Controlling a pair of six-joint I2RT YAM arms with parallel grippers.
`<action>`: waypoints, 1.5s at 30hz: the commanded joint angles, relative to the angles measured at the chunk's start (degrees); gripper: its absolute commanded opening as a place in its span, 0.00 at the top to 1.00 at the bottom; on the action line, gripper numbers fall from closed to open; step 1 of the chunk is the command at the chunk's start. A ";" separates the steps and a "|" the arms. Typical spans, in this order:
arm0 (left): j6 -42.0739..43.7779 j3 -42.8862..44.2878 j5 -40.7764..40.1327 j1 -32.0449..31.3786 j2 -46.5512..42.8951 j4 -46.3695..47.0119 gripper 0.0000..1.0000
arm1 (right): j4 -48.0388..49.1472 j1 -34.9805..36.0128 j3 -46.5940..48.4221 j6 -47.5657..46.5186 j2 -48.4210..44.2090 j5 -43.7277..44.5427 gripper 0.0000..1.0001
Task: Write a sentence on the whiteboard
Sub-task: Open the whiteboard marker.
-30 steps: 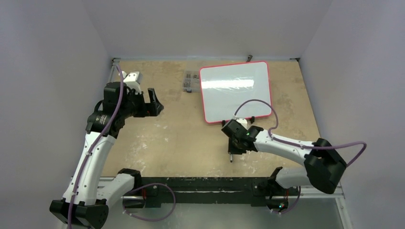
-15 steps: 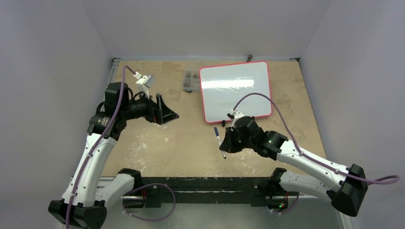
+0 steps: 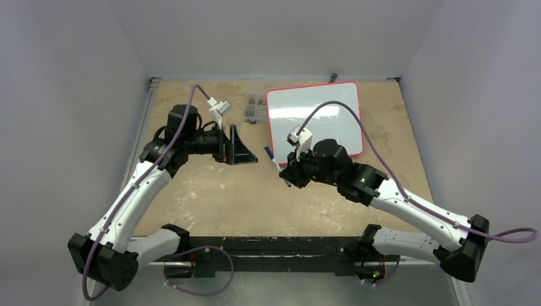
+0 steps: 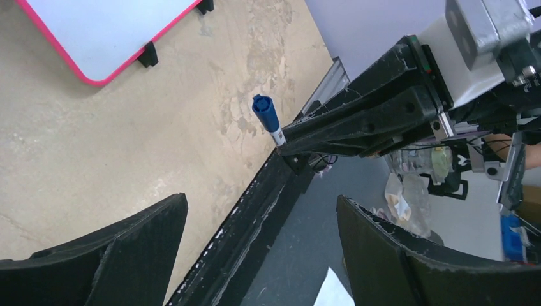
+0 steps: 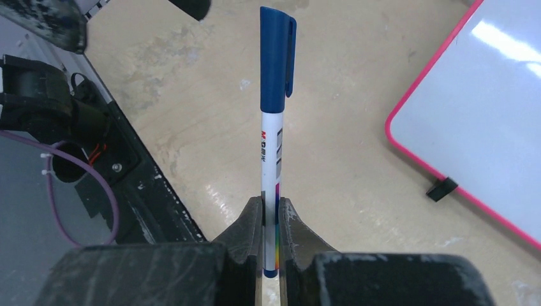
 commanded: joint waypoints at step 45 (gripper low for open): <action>-11.48 7.65 7.31 -4.38 14.41 3.78 0.52 | 2.28 7.73 6.04 -25.51 3.91 14.37 1.00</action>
